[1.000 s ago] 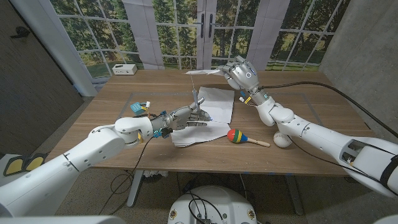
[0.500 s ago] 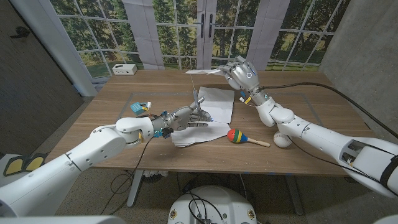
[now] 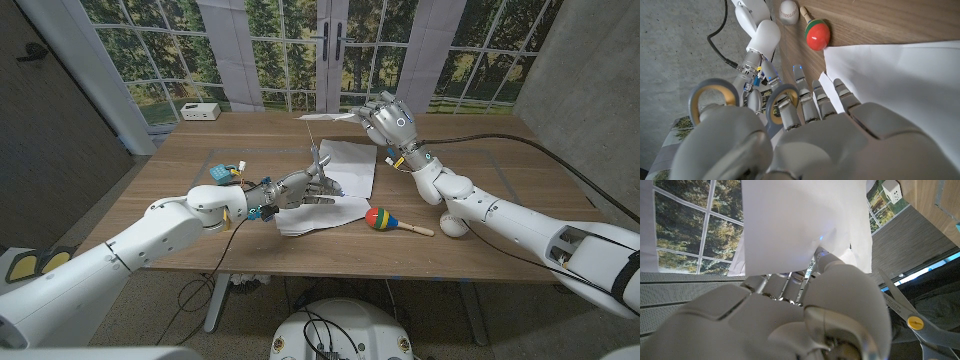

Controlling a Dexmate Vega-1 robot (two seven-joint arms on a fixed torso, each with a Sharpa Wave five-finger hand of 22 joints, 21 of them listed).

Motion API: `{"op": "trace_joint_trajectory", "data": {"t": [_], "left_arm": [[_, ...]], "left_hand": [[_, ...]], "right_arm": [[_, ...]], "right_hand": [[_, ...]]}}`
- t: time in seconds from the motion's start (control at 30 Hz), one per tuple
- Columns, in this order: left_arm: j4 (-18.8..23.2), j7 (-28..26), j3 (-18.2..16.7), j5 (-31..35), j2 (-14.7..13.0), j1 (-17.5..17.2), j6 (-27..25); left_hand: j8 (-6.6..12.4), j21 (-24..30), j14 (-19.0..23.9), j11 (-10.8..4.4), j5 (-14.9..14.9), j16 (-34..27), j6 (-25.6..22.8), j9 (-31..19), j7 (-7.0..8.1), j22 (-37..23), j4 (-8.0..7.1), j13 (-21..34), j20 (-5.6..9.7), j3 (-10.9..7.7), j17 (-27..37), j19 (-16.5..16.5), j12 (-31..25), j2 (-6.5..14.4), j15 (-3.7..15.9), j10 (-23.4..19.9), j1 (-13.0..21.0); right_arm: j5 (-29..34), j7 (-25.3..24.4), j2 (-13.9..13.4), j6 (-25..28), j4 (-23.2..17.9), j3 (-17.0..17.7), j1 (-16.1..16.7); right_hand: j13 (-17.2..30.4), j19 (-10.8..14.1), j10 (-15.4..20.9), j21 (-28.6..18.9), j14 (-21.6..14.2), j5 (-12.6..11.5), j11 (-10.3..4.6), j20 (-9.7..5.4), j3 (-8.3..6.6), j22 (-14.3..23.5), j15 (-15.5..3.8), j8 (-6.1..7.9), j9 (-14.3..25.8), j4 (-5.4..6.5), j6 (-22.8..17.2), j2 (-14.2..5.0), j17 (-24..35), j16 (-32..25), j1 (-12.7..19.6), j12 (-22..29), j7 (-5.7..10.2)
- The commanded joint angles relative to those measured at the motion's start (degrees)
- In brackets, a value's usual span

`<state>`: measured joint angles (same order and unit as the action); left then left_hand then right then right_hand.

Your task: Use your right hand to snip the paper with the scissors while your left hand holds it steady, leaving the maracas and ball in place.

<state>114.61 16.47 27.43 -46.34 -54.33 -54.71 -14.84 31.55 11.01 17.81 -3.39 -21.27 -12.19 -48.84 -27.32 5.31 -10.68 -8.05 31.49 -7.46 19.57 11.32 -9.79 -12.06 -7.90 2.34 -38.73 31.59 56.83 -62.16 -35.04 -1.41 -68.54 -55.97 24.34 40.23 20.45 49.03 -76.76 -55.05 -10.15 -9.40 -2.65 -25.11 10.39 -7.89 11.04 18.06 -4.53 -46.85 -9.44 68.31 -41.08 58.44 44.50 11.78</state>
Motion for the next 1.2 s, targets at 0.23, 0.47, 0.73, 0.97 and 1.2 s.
{"op": "trace_joint_trajectory", "data": {"t": [0.23, 0.47, 0.73, 0.97, 1.2], "left_arm": [[0.5, 0.6, 0.0, -0.2, -0.6, 0.4, -0.5], [-0.5, 1.4, -0.7, -2.6, -0.1, 0.4, -0.8], [-1.5, 3.3, -0.4, -4.3, 0.6, 1.0, -1.3], [-1.6, 3.9, -0.2, -4.2, 0.4, 1.5, -1.7], [-1.6, 4.3, 0.0, -4.3, 0.4, 1.8, -2.0]], "left_hand": [[0.15, 0.3, 0.3, -3.48, -0.7, -0.3, 3.3, -0.6, -4.62, 0.0, -0.13, 0.1, -0.16, 0.41, 0.4, 0.1, -0.7, -0.5, 1.89, -4.6, -1.3], [0.49, 0.5, 0.8, -3.35, -1.0, -0.6, 2.3, -0.9, -4.41, 0.0, -0.08, 0.0, 0.21, 0.23, 0.3, -0.2, -1.0, -0.5, 2.01, -5.4, -1.6], [0.48, 0.6, 0.8, -3.36, -1.2, -0.6, 2.2, -1.0, -4.50, 0.0, 0.00, 0.0, 0.29, 0.10, 0.3, -0.3, -1.0, -0.5, 1.99, -5.5, -1.7], [0.42, 0.6, 0.8, -3.29, -1.4, -0.7, 2.1, -1.1, -4.52, 0.0, 0.08, 0.1, 0.35, 0.01, 0.3, -0.3, -1.1, -0.4, 2.05, -5.5, -1.7], [0.35, 0.6, 0.8, -3.25, -1.5, -0.7, 2.1, -1.2, -4.53, 0.0, 0.11, 0.0, 0.33, -0.06, 0.3, -0.3, -1.1, -0.3, 2.03, -5.5, -1.8]], "right_arm": [[-0.1, 1.1, -0.2, 0.6, -0.6, 0.0, 0.4], [0.1, 1.4, -0.6, 0.8, -1.3, 0.2, 0.6], [0.8, 1.0, -1.0, 0.6, -1.8, 0.2, 0.7], [1.0, 0.5, -1.1, 0.7, -2.0, 0.5, 1.0], [1.4, -0.1, -1.4, 0.5, -2.0, 0.5, 1.1]], "right_hand": [[0.1, -0.2, 0.4, -0.4, -0.4, -0.2, 0.08, -6.83, -0.23, 0.1, -5.09, 0.28, 0.0, 0.22, -0.1, -0.05, 0.2, 0.3, 0.4, -0.1, -0.13], [0.0, -0.1, 0.5, -0.5, -0.4, -0.2, 0.06, -6.90, -0.28, 0.1, -5.10, 0.30, -0.1, 0.19, -0.2, -0.02, 0.1, 0.3, 0.4, -0.1, -0.13], [0.2, -0.2, 0.3, -0.5, -0.4, -0.2, 0.20, -6.88, -0.34, 0.1, -5.08, 0.28, -0.2, 0.24, -0.1, 0.00, 0.2, 0.4, 0.3, -0.1, -0.14], [0.2, -0.8, -0.3, -0.4, 0.1, -0.2, 0.05, -6.81, -0.48, 0.1, -5.04, 0.21, -0.2, 0.36, 0.1, -0.02, 0.3, 0.7, 0.2, -0.3, -0.16], [0.1, -1.0, -0.2, -0.3, 0.3, -0.2, 0.20, -6.84, -0.58, 0.1, -5.06, 0.18, -0.3, 0.50, 0.2, -0.10, 0.3, 0.9, 0.1, -0.4, -0.14]]}}
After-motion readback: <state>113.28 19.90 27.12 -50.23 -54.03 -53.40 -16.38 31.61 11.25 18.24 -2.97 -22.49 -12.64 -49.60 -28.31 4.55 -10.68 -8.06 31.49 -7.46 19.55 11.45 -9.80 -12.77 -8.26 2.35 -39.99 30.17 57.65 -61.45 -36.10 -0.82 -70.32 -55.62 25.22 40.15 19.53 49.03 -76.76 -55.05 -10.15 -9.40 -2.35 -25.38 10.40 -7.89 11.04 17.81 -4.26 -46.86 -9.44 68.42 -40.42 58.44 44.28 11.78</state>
